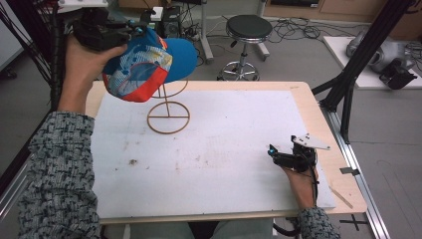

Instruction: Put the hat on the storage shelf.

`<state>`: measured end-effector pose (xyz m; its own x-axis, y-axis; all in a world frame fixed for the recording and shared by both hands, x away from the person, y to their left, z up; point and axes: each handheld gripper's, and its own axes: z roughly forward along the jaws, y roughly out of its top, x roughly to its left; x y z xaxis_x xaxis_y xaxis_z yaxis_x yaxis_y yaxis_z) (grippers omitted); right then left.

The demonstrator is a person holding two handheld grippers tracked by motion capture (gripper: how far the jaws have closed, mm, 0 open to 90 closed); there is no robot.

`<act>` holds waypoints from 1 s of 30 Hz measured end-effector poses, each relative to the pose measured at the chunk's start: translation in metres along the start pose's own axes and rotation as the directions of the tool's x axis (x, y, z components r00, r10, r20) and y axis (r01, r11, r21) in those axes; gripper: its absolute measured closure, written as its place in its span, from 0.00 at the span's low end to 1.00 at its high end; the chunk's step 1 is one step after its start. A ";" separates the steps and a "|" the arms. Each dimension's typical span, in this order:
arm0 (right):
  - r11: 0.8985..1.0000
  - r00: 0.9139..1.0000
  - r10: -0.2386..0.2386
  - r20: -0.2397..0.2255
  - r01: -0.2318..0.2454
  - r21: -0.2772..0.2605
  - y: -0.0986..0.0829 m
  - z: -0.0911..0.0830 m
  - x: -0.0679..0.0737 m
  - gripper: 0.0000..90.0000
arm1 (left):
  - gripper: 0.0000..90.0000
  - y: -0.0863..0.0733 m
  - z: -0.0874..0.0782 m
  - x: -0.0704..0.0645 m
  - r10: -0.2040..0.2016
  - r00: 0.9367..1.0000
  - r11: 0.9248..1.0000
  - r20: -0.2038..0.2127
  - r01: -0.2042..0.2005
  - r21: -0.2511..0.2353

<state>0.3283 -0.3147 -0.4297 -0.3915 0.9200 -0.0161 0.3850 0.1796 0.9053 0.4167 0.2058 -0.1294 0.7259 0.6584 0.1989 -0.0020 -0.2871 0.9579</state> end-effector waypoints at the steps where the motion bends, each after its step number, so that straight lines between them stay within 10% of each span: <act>1: 1.000 1.000 0.000 0.000 0.000 0.002 0.000 0.000 0.000 0.09 | 0.99 -0.001 0.003 0.001 -0.001 1.000 1.000 -0.003 0.001 0.003; 30: 1.000 1.000 0.001 -0.004 -0.001 0.006 0.000 0.003 -0.003 0.09 | 0.99 -0.041 0.061 0.017 -0.031 0.997 0.995 -0.069 0.037 0.088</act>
<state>0.3316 -0.3166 -0.4308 -0.3949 0.9186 -0.0134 0.3902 0.1808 0.9028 0.4713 0.1864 -0.1777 0.6767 0.7133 0.1824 0.0856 -0.3223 0.9428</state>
